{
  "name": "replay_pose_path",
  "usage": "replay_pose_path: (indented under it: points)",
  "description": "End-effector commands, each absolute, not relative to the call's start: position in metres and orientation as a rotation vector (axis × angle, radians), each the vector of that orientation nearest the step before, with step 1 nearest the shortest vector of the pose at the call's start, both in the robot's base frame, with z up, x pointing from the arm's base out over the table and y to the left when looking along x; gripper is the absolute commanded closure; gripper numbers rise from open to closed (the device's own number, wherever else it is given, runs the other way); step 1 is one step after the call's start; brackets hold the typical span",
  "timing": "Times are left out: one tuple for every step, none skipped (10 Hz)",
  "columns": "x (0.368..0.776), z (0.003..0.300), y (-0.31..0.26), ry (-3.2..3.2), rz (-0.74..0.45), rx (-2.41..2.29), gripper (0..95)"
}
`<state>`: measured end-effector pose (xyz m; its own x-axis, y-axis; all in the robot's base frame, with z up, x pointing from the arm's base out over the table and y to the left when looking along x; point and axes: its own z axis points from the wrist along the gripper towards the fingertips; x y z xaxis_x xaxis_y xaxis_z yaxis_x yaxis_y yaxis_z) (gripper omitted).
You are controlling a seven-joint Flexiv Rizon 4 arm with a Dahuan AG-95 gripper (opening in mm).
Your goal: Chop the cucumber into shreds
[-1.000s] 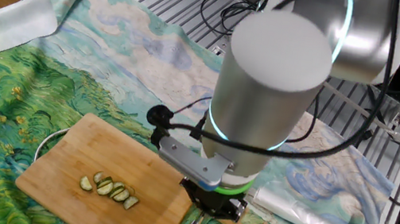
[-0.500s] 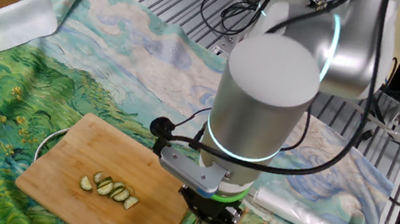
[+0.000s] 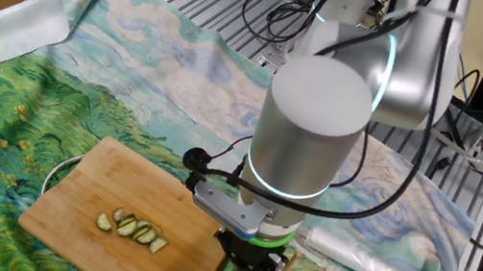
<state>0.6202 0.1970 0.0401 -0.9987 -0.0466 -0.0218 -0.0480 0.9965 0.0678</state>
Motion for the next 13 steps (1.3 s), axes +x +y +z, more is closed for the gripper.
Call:
replay_pose_path:
  points:
    - [0.6213, 0.036, 0.197, 3.111, 0.109, -0.073, 95.0]
    - [0.6213, 0.036, 0.197, 3.109, 0.114, -0.074, 95.0]
    - [0.6214, 0.0362, 0.1971, 3.11, 0.116, -0.072, 95.0]
    - [0.6214, 0.0362, 0.1971, 3.111, 0.116, -0.072, 95.0]
    - [0.6214, 0.0362, 0.1971, 3.113, 0.114, -0.065, 95.0]
    - [0.6214, 0.0362, 0.1971, 3.114, 0.114, -0.053, 95.0]
    - [0.6214, 0.0362, 0.1971, 3.115, 0.113, -0.047, 95.0]
    - [0.6214, 0.0362, 0.1971, 3.115, 0.111, -0.039, 95.0]
    - [0.6214, 0.0362, 0.1971, 3.115, 0.108, -0.033, 95.0]
    - [0.6214, 0.0362, 0.1971, 3.114, 0.108, -0.031, 95.0]
    - [0.6214, 0.0362, 0.1971, 3.114, 0.108, -0.029, 95.0]
    - [0.6214, 0.0362, 0.1971, 3.113, 0.107, -0.028, 95.0]
    - [0.6214, 0.0362, 0.1971, 3.113, 0.107, -0.026, 95.0]
